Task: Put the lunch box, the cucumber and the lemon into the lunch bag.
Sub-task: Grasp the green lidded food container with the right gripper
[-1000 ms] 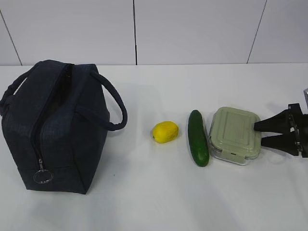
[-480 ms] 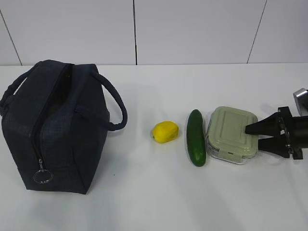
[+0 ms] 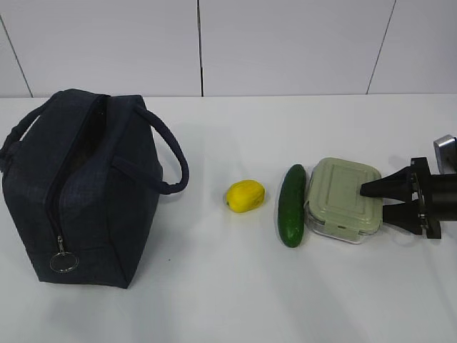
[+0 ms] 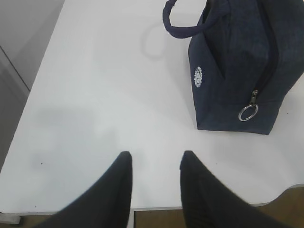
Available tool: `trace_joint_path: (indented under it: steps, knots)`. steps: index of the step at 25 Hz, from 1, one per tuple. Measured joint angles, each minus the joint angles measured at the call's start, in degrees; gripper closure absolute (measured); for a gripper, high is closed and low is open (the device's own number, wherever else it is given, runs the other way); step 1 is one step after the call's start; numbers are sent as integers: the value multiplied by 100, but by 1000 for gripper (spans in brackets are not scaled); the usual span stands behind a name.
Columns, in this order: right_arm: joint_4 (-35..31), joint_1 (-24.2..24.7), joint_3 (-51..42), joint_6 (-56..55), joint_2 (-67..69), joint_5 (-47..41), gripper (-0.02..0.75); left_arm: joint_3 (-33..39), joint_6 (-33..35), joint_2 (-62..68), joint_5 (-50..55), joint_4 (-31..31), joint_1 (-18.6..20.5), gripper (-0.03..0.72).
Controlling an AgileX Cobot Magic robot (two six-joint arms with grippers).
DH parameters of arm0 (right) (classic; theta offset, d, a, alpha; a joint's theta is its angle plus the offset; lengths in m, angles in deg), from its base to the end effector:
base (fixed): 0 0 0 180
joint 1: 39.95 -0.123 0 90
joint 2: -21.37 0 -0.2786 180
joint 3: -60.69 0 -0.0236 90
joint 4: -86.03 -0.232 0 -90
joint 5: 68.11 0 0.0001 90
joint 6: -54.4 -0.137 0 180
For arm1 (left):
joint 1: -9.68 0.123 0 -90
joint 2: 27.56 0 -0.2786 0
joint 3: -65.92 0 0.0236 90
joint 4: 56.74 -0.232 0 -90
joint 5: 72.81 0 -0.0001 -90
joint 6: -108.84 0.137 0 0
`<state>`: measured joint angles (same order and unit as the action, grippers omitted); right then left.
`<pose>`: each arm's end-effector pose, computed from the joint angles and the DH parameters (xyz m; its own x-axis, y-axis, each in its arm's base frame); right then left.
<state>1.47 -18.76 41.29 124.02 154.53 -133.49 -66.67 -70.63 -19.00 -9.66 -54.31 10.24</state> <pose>0.3564 -0.0052 0.0752 -0.8995 0.4083 -0.1554 0.0425 0.4359 0.8990 0.0232 -0.0050 0.2472 -0.4865 -0.0147 -0.8736 0.0185 0.9995 -0.0271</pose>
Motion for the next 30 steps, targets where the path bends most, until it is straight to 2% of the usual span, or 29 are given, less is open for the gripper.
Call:
trace_joint_path:
  steps: [30]
  knots:
    - [102, 0, 19, 431, 0, -31, 295, 0, 0, 0, 0, 0, 0, 442]
